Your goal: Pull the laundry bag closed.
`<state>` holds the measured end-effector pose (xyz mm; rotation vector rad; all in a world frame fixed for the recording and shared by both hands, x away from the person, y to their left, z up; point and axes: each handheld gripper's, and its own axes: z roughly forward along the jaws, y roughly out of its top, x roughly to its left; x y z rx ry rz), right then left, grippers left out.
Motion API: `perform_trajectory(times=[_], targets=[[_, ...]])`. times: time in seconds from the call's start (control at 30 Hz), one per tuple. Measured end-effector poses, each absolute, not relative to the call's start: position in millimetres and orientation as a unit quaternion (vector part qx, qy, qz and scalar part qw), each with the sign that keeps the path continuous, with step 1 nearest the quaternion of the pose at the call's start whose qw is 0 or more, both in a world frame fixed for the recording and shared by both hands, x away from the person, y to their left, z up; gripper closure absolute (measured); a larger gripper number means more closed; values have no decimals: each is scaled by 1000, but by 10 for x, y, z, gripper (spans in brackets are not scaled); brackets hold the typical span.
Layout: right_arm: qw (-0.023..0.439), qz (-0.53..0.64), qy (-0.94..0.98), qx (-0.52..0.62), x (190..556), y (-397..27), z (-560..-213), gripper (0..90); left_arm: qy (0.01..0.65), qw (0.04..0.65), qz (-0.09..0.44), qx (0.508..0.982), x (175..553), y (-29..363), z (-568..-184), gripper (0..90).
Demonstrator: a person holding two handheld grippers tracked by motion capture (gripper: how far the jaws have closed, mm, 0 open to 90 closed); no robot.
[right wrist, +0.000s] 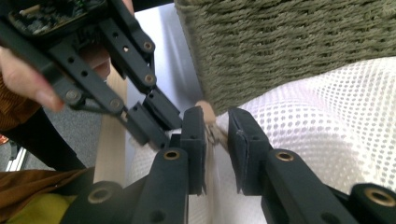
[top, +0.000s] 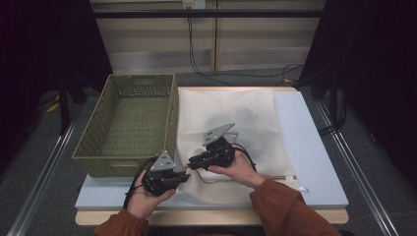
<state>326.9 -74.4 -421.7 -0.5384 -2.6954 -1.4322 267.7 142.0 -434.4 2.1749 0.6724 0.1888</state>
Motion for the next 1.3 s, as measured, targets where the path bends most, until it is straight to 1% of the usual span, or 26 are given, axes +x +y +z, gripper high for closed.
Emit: perform_trajectory(times=[0.1, 0.33, 0.4, 0.43, 0.47, 0.53, 0.63, 0.9, 1.13, 1.3], targets=[[27, -467, -867, -171, 3294, -723, -4227, 787, 264, 411, 78, 869, 2686, 1387, -4348, 851], [35, -467, -867, -169, 3324, -699, -4257, 779, 262, 407, 79, 871, 2707, 1314, -4352, 851], [30, -465, -868, -173, 3324, -686, -4262, 768, 257, 410, 74, 872, 2708, 1305, -4350, 851], [31, -463, -869, -173, 3329, -672, -4266, 782, 255, 418, 71, 869, 2703, 1294, -4353, 851], [27, -460, -871, -172, 3329, -660, -4268, 793, 252, 412, 79, 872, 2695, 1284, -4349, 851], [25, -456, -873, -170, 3334, -640, -4274, 803, 256, 410, 77, 872, 2690, 1297, -4349, 851], [29, -462, -868, -179, 3342, -668, -4268, 817, 255, 418, 69, 869, 2701, 1334, -4371, 850], [34, -479, -856, -190, 3352, -817, -4245, 820, 259, 418, 74, 868, 2692, 1390, -4348, 845], [45, -476, -857, -192, 3334, -911, -4295, 802, 259, 425, 73, 864, 2684, 1440, -4330, 845], [36, -469, -862, -187, 3311, -955, -4316, 753, 262, 428, 76, 862, 2688, 1460, -4289, 845]])
